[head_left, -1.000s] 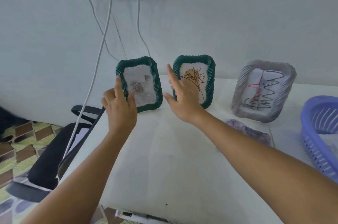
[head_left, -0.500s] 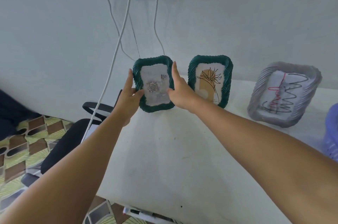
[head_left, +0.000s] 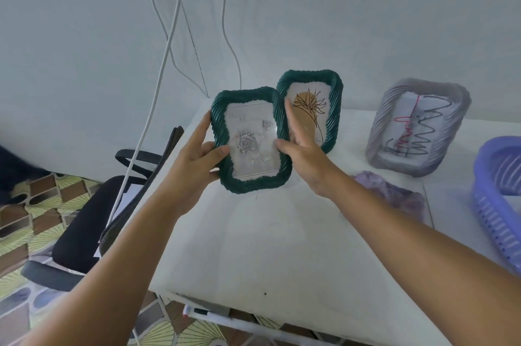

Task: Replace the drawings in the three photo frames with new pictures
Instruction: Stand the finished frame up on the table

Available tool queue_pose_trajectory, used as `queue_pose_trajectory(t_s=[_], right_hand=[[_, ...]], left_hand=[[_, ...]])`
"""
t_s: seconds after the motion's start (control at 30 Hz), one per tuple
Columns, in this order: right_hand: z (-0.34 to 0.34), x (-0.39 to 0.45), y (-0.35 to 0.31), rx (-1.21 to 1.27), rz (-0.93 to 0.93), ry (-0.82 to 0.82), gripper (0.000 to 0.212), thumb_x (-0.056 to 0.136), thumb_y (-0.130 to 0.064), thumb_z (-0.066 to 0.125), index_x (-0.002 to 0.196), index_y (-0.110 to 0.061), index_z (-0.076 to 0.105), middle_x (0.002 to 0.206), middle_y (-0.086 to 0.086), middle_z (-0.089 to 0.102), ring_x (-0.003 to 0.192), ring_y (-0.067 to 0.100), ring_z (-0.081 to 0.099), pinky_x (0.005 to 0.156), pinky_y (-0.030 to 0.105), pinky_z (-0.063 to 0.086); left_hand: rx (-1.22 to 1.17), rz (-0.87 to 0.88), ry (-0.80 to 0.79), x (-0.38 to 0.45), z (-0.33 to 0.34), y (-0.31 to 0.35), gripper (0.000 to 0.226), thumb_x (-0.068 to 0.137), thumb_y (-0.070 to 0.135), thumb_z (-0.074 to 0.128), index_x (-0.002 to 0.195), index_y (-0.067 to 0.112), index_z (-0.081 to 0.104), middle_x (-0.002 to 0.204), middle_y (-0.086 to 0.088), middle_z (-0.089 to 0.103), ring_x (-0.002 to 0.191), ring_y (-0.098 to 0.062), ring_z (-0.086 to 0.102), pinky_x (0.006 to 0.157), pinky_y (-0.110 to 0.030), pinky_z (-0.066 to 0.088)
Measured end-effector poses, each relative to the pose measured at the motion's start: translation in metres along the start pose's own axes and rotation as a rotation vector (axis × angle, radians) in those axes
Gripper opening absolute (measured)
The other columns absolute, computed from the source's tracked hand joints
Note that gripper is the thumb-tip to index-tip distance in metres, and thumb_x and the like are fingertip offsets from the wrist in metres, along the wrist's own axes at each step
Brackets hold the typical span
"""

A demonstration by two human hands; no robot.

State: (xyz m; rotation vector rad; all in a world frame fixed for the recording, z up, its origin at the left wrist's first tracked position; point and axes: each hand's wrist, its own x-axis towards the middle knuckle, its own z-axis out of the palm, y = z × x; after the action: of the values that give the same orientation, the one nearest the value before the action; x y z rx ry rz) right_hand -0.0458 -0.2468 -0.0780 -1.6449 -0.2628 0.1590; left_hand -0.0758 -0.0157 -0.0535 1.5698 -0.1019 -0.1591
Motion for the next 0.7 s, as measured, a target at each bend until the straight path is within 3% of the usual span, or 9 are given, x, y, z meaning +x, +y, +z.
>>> queue_pose_trajectory(t_s=[0.07,0.23,0.4,0.53,0.7], right_hand=[[-0.005,-0.009,0.003,0.027,0.006,0.025,0.078,0.103,-0.013,0.049,0.150,-0.066,0.016,0.164,-0.027,0.019,0.149,0.000,0.025,0.125,0.043,0.026],[-0.015,-0.021,0.004,0.062,-0.009,0.053,0.079,0.103,-0.002,0.048,0.155,-0.054,0.018,0.164,-0.029,0.015,0.148,-0.006,0.026,0.126,0.041,0.024],[-0.025,-0.031,0.007,0.139,-0.007,0.069,0.079,0.102,0.002,0.047,0.156,-0.049,0.023,0.163,-0.024,0.027,0.146,0.001,0.034,0.124,0.042,0.029],[-0.028,-0.043,0.009,0.165,0.013,0.100,0.079,0.101,0.000,0.048,0.148,-0.061,0.032,0.160,-0.023,0.034,0.141,0.009,0.046,0.119,0.048,0.037],[-0.042,-0.058,0.015,0.136,0.109,0.128,0.075,0.103,-0.003,0.046,0.152,-0.056,0.028,0.145,-0.018,0.056,0.127,0.008,0.060,0.110,0.040,0.047]], left_hand=[[0.004,-0.012,-0.024,-0.003,0.007,-0.001,0.071,0.105,0.006,0.050,0.158,0.044,0.022,0.128,-0.021,0.066,0.122,-0.036,0.063,0.099,-0.063,0.051],[-0.001,-0.014,-0.048,-0.006,0.021,0.001,0.070,0.105,0.007,0.049,0.158,0.044,0.022,0.127,-0.015,0.068,0.120,-0.033,0.065,0.097,-0.058,0.054],[-0.009,-0.019,-0.083,-0.010,0.030,0.003,0.070,0.104,0.009,0.051,0.158,0.044,0.024,0.124,-0.017,0.069,0.117,-0.032,0.067,0.092,-0.052,0.058],[0.037,-0.038,-0.050,-0.011,0.043,0.000,0.070,0.104,0.009,0.054,0.159,0.041,0.024,0.115,-0.013,0.073,0.111,-0.027,0.070,0.092,-0.049,0.059],[0.123,-0.069,-0.033,-0.011,0.064,-0.005,0.063,0.104,0.014,0.056,0.156,0.039,0.029,0.103,-0.004,0.077,0.100,-0.021,0.073,0.089,-0.043,0.060]])
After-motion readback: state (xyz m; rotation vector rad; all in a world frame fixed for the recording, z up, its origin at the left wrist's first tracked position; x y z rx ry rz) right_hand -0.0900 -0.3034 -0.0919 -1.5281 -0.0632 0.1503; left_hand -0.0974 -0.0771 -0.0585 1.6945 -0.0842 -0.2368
